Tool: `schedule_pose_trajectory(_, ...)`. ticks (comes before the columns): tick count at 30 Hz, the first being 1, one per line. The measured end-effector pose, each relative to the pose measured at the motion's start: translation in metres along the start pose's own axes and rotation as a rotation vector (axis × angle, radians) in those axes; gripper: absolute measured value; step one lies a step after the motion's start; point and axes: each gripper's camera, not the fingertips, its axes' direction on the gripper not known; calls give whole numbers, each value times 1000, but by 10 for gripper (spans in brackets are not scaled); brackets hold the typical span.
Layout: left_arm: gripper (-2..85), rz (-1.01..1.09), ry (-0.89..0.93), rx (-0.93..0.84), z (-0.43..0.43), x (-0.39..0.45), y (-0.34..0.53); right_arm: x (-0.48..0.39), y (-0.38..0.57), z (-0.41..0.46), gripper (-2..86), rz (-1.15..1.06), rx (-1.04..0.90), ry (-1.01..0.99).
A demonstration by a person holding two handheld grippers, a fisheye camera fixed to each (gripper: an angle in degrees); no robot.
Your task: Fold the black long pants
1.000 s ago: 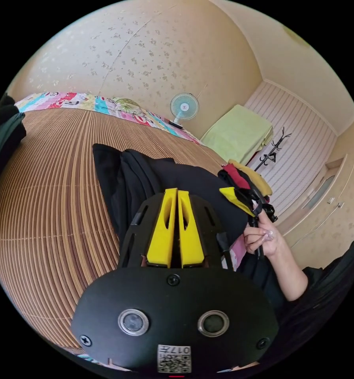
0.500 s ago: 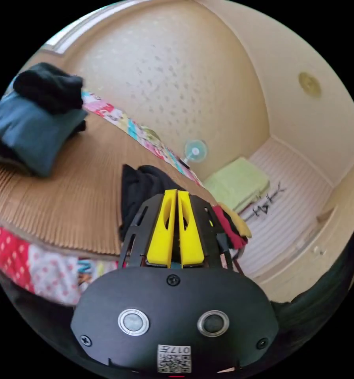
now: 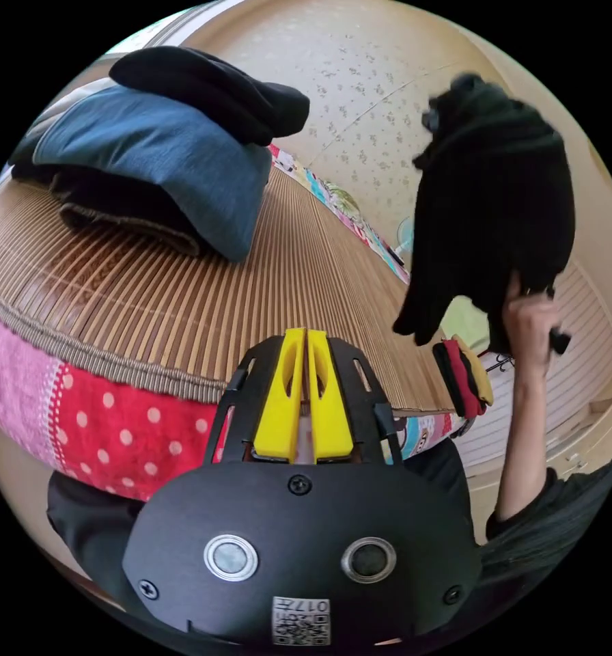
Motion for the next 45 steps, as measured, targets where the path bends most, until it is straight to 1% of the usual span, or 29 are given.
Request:
schedule_pose_trajectory(1,-10,2,1,5,-1,-1,-1,3,-7,16,80,-3,-17,-15)
schedule_pose_trajectory(3,-10,-2,13,44,-5,-5,0,19,-36,88,82,-22,-96,-75)
schedule_pose_trajectory(4,-10,-3,17,53,-7,-6,0,25,-43,107,83,-29,-117,-90)
schedule_pose_trajectory(6,-10,10,32,52,-11,-10,-5,50,-72,191,88,-92,-202,-162)
schedule_pose_trajectory(9,-10,16,70,38,-15,-18,-13,88,-84,275,93,-202,-257,-196)
schedule_pose_trajectory(11,-9,3,110,35,-17,-27,-17,125,-76,303,94,-208,-273,-186)
schedule_pose_trajectory(13,-10,-14,154,27,-20,-35,-20,177,-56,313,95,-100,-262,-141)
schedule_pose_trajectory(15,-10,-26,182,22,-23,-42,-23,246,-14,301,91,102,-251,39)
schedule_pose_trajectory(16,-10,-24,181,21,-24,-42,-23,261,-2,295,90,158,-257,110)
schedule_pose_trajectory(17,-10,-23,176,20,-26,-42,-24,288,20,282,86,265,-279,272)
schedule_pose_trajectory(18,-10,-22,171,19,-28,-42,-25,306,41,270,81,317,-326,446)
schedule_pose_trajectory(19,-10,-23,169,18,-28,-42,-25,312,49,267,78,311,-361,505)
schedule_pose_trajectory(20,-10,-25,170,19,-30,-43,-25,316,63,263,73,279,-407,519)
schedule_pose_trajectory(23,-10,-39,184,24,-33,-48,-23,312,72,262,65,286,-344,475)
schedule_pose_trajectory(25,-10,-40,186,30,-34,-49,-22,307,67,266,60,302,-327,530)
schedule_pose_trajectory(27,-10,-35,183,35,-35,-49,-19,301,60,276,46,296,-395,576)
schedule_pose_trajectory(29,-10,-32,182,37,-35,-49,-17,291,60,276,34,277,-445,545)
schedule_pose_trajectory(32,-10,-28,173,42,-34,-48,-12,261,65,252,22,231,-543,524)
schedule_pose_trajectory(34,-10,-22,153,48,-33,-45,-8,237,74,225,17,187,-619,423)
schedule_pose_trajectory(35,-10,-15,132,52,-32,-42,-5,218,87,202,14,162,-684,289)
schedule_pose_trajectory(36,-10,-6,108,57,-31,-37,-2,205,105,177,12,210,-711,222)
schedule_pose_trajectory(37,-10,-2,95,60,-30,-35,-1,199,114,164,11,256,-720,220)
schedule_pose_trajectory(39,-10,18,42,71,-26,-26,7,172,154,115,8,440,-769,323)
schedule_pose_trajectory(41,-10,33,1,78,-23,-18,12,145,180,82,8,535,-779,415)
schedule_pose_trajectory(43,-10,38,-40,79,-20,-10,18,111,197,52,8,562,-720,467)
schedule_pose_trajectory(45,-9,52,-113,84,-15,4,28,65,206,12,10,576,-539,549)
